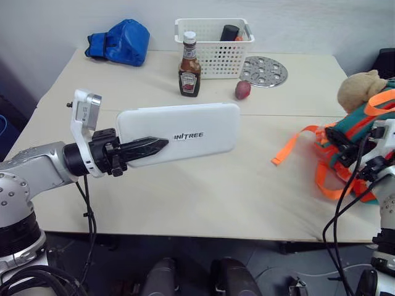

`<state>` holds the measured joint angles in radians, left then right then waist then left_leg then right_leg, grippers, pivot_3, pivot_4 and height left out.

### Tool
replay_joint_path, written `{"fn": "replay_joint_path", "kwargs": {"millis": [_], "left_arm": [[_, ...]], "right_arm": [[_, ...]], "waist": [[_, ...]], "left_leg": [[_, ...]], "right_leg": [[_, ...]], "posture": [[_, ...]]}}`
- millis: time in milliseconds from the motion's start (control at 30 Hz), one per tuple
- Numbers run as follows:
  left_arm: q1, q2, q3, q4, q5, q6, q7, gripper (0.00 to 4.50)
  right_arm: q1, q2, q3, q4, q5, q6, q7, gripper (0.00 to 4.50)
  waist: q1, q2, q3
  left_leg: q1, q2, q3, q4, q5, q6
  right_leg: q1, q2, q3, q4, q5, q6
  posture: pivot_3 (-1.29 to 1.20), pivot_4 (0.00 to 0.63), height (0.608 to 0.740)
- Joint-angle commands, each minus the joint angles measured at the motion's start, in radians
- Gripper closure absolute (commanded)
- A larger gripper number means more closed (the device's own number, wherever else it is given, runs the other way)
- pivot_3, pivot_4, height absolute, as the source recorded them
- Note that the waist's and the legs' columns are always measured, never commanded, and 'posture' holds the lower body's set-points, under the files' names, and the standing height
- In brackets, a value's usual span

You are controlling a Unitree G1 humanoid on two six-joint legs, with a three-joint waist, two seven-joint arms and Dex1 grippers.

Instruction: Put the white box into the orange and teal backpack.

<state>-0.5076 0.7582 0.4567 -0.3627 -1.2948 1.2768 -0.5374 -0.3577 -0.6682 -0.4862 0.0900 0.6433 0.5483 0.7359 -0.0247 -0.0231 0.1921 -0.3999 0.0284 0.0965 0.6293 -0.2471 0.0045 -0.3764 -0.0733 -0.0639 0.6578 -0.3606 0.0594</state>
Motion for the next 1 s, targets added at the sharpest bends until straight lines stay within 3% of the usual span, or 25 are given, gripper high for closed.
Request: {"fn": "replay_joint_path", "kwargs": {"millis": [33,300,567,800,1000], "left_arm": [[-0.001,0.053,0.007,0.026,0.036,-0.066,-0.057,3.18],[0.006,0.192,0.015,0.132,0.149,-0.154,-0.180,3.18],[0.042,0.271,0.040,0.161,0.191,-0.199,-0.278,3.18],[0.007,0.240,-0.002,0.089,0.158,-0.206,-0.313,3.18],[-0.158,0.153,-0.124,0.091,0.181,-0.246,-0.317,3.18]], "right_arm": [[-0.005,-0.051,0.061,-0.131,0.114,0.072,0.176,4.50],[-0.024,-0.175,0.214,-0.294,0.264,0.225,0.494,4.50],[-0.041,-0.295,0.247,-0.377,0.406,0.358,0.691,4.50],[-0.053,-0.338,0.280,-0.401,0.429,0.382,0.770,4.50],[-0.054,-0.344,0.319,-0.408,0.417,0.375,0.809,4.50]], "waist": [[-0.006,0.001,0.000],[-0.005,0.001,0.002],[-0.002,0.001,0.003],[-0.002,0.001,0.003],[0.002,0.000,0.004]], "left_leg": [[0.000,0.000,0.000,-0.001,0.000,0.000],[0.000,0.001,0.000,-0.002,-0.001,0.000],[-0.002,0.000,-0.001,-0.003,-0.004,0.003],[-0.005,0.000,-0.001,-0.002,-0.009,0.008],[-0.005,0.000,-0.001,0.001,-0.009,0.009]], "right_leg": [[0.000,0.000,0.000,0.000,0.000,0.000],[-0.001,0.000,0.000,-0.001,0.000,0.000],[-0.002,-0.002,-0.001,-0.005,0.000,-0.001],[-0.003,-0.004,-0.002,-0.006,0.000,-0.001],[-0.002,-0.004,-0.002,-0.005,0.000,0.000]], "posture": [[0.00,0.150,0.740],[0.00,0.150,0.740],[0.00,0.150,0.740],[0.00,0.150,0.740],[0.00,0.150,0.740]]}}
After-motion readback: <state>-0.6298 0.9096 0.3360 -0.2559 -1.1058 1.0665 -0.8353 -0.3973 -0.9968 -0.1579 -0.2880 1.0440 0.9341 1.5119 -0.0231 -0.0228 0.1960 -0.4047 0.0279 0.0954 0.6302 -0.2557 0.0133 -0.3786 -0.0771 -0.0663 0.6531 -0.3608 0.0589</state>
